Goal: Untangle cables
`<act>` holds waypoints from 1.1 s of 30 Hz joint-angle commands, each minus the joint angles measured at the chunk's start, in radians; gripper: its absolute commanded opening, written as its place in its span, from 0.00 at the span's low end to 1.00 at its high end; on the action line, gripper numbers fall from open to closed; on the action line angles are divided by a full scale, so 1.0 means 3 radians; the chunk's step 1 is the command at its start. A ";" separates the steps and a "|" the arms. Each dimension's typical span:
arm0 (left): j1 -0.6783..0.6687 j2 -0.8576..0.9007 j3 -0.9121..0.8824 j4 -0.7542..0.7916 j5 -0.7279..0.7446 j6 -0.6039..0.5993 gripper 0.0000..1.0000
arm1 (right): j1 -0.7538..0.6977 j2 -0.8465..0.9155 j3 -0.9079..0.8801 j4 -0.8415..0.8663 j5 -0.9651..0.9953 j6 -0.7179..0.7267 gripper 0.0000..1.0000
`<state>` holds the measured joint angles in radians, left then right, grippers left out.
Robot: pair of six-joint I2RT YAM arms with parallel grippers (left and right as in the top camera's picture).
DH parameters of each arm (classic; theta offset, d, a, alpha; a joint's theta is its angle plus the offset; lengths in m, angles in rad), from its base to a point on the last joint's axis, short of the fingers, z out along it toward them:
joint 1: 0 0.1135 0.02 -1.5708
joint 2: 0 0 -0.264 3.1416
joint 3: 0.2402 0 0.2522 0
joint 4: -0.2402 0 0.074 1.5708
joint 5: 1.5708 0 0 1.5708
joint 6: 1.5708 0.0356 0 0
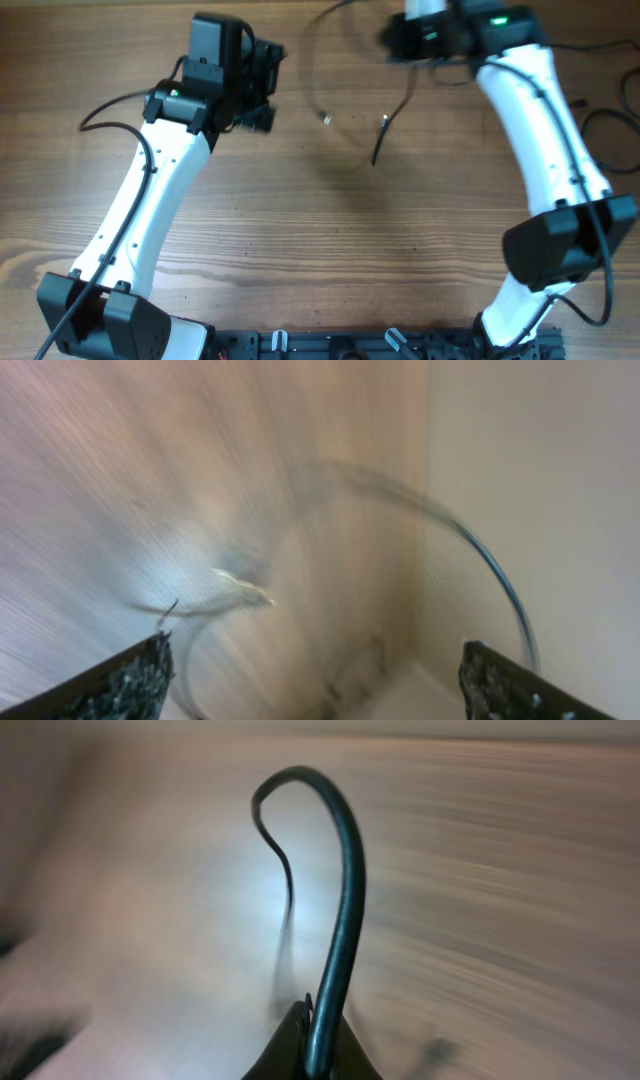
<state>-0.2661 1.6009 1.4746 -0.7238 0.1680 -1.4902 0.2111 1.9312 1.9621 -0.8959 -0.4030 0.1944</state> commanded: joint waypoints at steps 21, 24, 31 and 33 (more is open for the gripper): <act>0.0015 -0.0003 -0.0004 -0.0649 -0.1199 0.0242 1.00 | -0.1645 -0.0851 0.0055 -0.1232 -0.1333 -0.1331 0.99; 0.0015 -0.0003 -0.0004 -0.0649 -0.1199 0.0242 1.00 | -0.1508 -0.1240 0.0055 -0.1785 -0.1294 -0.0336 1.00; 0.0015 -0.0003 -0.0004 -0.0649 -0.1199 0.0242 1.00 | -0.1488 -0.1446 0.0042 -0.2374 -0.0435 -0.0231 1.00; 0.0015 -0.0003 -0.0004 -0.0649 -0.1199 0.0242 1.00 | -0.1366 -0.1565 0.0042 -0.2373 -0.0374 -0.0799 1.00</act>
<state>-0.2661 1.6009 1.4734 -0.9169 -0.1680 -1.4334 -0.2337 1.5036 1.9701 -1.6081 -0.5804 0.1661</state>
